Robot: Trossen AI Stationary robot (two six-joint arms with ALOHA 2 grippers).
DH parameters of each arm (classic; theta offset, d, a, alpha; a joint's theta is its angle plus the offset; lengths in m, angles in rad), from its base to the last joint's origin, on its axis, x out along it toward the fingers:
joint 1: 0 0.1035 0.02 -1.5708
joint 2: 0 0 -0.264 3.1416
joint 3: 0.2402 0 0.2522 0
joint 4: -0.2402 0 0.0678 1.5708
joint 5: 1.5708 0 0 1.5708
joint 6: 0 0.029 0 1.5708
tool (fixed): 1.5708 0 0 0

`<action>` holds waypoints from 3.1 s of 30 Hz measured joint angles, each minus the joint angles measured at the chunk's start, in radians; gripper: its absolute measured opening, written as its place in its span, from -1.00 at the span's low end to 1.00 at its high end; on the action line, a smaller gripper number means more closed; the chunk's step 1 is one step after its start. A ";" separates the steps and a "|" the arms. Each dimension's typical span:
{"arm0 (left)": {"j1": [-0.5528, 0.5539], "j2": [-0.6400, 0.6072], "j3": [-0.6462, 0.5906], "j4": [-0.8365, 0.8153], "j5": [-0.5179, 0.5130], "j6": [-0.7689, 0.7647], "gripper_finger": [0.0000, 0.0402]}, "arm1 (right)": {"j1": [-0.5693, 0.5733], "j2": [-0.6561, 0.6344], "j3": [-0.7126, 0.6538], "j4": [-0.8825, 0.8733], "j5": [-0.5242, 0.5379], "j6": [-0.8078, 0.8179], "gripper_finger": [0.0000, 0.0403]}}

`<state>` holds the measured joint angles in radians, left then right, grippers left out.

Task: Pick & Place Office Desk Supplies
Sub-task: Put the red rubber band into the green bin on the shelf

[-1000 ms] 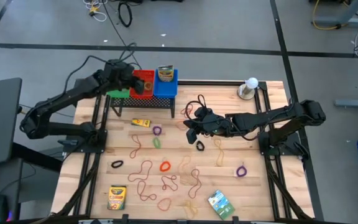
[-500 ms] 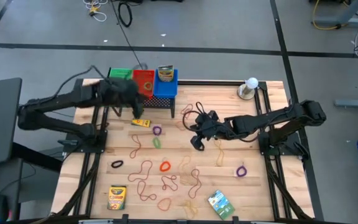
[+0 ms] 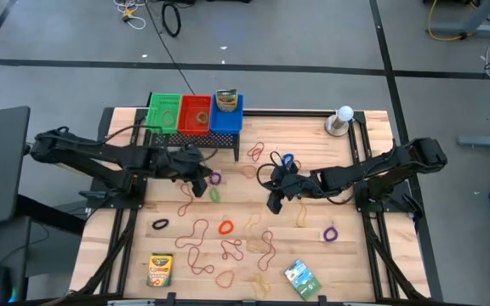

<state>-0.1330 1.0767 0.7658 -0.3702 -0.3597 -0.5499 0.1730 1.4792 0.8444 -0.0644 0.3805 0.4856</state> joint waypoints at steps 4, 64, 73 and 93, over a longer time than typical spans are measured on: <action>-0.068 0.010 0.002 -0.009 0.005 -0.043 -0.97 | 0.000 -0.009 0.000 -0.019 0.000 -0.011 -0.92; -0.147 0.350 -0.130 -0.236 0.125 -0.884 -0.05 | 0.000 -0.369 -0.263 -0.110 -0.023 -0.106 -0.96; -0.147 0.391 -0.129 -0.232 0.102 -0.898 -0.24 | 0.000 -0.369 -0.263 -0.102 -0.017 -0.099 -0.96; -0.149 0.366 -0.002 -0.336 0.126 -0.684 -0.98 | -0.026 -0.369 -0.263 -0.072 0.011 -0.098 -0.96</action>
<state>-0.2817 1.4430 0.7643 -0.7062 -0.2334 -1.2343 0.1465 1.1103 0.5816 -0.1368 0.3915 0.3878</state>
